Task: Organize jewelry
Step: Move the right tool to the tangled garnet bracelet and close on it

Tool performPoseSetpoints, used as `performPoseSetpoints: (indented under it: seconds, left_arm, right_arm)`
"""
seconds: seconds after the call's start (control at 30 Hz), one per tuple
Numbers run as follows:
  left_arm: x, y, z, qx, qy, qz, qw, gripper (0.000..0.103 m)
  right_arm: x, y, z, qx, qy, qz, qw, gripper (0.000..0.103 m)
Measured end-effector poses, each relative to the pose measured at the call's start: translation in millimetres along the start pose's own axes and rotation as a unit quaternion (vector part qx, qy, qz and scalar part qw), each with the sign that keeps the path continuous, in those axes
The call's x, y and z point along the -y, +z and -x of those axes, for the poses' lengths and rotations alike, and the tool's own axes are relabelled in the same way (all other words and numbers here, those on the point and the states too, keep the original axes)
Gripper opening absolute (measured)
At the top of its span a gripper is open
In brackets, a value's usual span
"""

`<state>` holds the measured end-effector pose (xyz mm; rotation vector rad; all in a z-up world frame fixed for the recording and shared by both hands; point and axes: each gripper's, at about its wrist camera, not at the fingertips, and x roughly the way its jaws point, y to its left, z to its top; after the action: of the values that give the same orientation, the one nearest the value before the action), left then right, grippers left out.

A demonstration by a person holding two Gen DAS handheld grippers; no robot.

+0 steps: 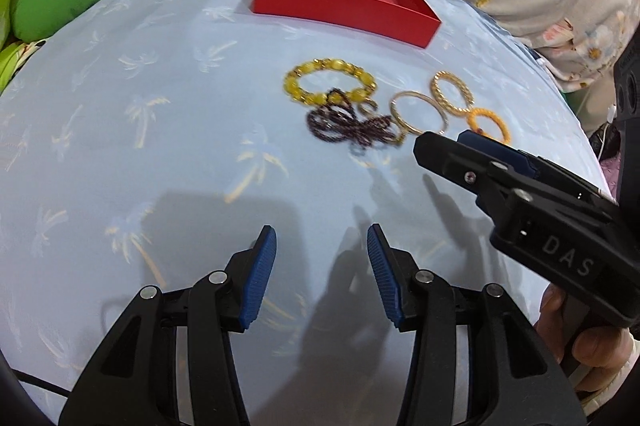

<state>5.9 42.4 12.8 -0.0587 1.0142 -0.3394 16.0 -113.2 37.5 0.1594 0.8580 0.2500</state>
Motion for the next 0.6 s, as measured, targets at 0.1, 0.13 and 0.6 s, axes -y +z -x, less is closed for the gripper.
performPoseSetpoints:
  seconds: [0.1,0.13,0.6]
  left_arm:
    - [-7,6,1,0.010,0.019,-0.002,0.9998,0.045]
    - [-10,7,2,0.012,0.022,0.000,0.9997,0.045]
    - [-31,25,3,0.026,0.040,0.019,0.9987,0.045]
  right_arm:
    - [-5,9,-13,-0.003,0.001,0.008,1.000,0.049]
    - [-6,12,-16,-0.005,0.001,0.010,1.000,0.048]
    - [-18,12,-36,-0.018,-0.015,0.041,0.999,0.001]
